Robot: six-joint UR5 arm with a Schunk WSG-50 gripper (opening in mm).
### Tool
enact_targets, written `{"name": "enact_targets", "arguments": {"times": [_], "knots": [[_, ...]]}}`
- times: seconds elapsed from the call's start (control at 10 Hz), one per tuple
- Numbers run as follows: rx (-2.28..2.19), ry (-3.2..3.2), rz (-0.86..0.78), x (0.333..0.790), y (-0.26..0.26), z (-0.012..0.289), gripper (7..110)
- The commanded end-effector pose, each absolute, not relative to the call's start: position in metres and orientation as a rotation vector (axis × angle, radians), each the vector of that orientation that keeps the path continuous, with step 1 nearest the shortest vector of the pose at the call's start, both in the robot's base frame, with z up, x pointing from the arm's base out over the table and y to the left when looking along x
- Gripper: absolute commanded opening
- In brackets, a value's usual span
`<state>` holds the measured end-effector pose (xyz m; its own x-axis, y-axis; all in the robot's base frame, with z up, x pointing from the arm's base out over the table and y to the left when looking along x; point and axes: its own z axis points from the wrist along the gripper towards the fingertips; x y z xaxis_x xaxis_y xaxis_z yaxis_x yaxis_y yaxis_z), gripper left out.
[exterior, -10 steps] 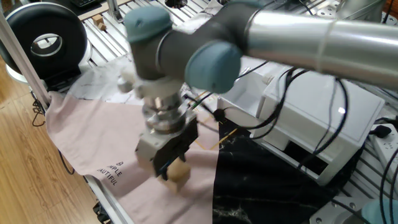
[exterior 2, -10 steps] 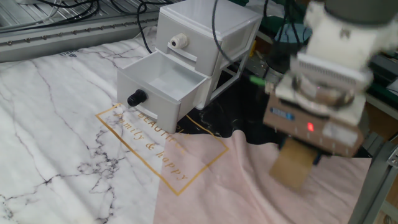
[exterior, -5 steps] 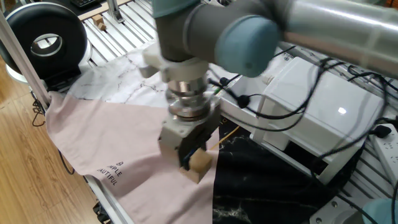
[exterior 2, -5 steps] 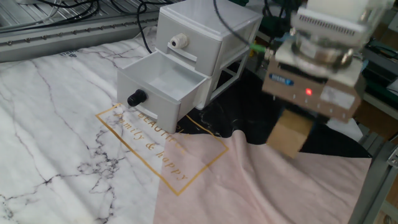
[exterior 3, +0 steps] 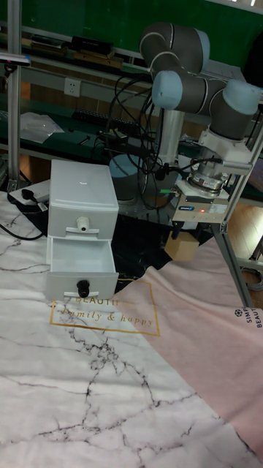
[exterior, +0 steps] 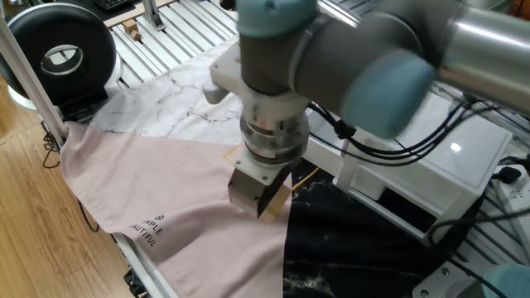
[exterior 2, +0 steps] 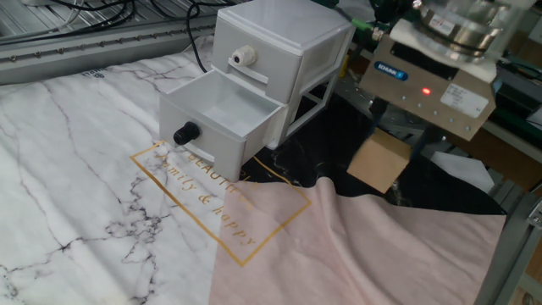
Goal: Put things in the drawer
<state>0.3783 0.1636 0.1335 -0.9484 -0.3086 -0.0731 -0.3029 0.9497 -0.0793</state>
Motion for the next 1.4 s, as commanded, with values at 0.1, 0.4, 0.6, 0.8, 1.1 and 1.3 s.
{"name": "enact_targets", "arguments": {"times": [0.1, 0.4, 0.6, 0.8, 1.1, 1.3], "knots": [[-0.505, 2.960, -0.130, 0.384, 0.172, 0.138, 7], [-0.521, 2.983, -0.192, 0.378, 0.174, 0.134, 7], [-0.553, 2.988, -0.246, 0.373, 0.167, 0.135, 7], [-0.561, 2.982, -0.263, 0.372, 0.166, 0.136, 7], [-0.547, 2.955, -0.288, 0.377, 0.163, 0.138, 7], [-0.511, 2.935, -0.348, 0.383, 0.154, 0.141, 7]]}}
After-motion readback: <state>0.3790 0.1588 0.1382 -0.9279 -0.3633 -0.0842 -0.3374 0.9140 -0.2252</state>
